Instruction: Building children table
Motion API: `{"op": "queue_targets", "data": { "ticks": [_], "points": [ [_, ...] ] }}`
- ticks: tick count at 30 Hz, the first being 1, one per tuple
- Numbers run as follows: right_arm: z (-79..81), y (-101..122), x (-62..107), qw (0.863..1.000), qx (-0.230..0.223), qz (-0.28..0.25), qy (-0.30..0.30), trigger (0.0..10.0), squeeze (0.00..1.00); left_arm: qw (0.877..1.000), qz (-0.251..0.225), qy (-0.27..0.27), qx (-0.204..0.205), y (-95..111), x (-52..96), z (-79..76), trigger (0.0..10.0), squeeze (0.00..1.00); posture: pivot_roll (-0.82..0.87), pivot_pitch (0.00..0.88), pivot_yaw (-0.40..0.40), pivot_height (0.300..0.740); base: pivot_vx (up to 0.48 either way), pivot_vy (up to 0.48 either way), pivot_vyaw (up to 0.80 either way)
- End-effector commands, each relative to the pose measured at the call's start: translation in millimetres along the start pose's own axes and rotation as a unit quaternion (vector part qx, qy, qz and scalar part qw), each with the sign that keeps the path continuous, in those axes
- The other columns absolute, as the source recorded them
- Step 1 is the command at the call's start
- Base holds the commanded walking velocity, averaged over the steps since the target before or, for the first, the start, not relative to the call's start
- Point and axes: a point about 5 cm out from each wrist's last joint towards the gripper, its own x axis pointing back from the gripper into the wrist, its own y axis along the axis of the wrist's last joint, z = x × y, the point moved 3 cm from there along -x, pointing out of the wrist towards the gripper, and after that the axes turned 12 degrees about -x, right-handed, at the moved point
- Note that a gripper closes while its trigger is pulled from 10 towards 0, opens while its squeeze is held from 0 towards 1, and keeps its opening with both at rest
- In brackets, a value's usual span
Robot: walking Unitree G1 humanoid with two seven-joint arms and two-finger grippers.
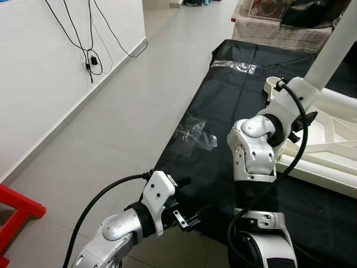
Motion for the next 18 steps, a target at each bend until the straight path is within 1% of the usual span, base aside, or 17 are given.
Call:
{"op": "queue_targets", "data": {
  "ticks": [1,3,4,6,7,18],
  "points": [
    [-22.0,-48,10.5,0.991,-0.004,0.125,-0.045,10.0,0.0,1.0,0.008,-0.003,-0.006,-3,3.5,-2.0,10.0,0.0,0.13,0.175,-0.004,0.74,0.0,0.0,0.0],
    [-28.0,-55,11.6,0.989,0.004,0.14,-0.057,10.0,0.0,1.0,0.008,-0.003,-0.007,-3,3.5,-1.7,10.0,0.0,0.13,0.178,-0.001,0.74,0.0,0.0,0.0],
    [-33.0,-61,12.4,0.984,0.003,0.159,-0.074,10.0,0.0,1.0,0.008,-0.003,-0.007,-3,3.4,-1.6,10.0,0.0,0.13,0.179,-0.001,0.74,0.0,0.0,0.0],
    [-33.0,-61,12.4,0.984,0.003,0.159,-0.074,10.0,0.0,1.0,0.008,-0.003,-0.007,-3,3.4,-1.6,10.0,0.0,0.13,0.179,-0.001,0.74,0.0,0.0,0.0],
    [-36.6,-65,13.3,0.981,0.002,0.173,-0.086,10.0,0.0,1.0,0.008,-0.003,-0.007,-3,3.3,-1.6,10.0,0.0,0.13,0.179,-0.001,0.74,0.0,0.0,0.0],
    [-41.2,-75,14.9,0.975,-0.009,0.201,-0.094,10.0,0.0,1.0,0.01,-0.002,-0.009,-3,3.1,-1.2,10.0,0.0,0.13,0.186,-0.001,0.74,0.0,0.0,0.0]
  ]
}}
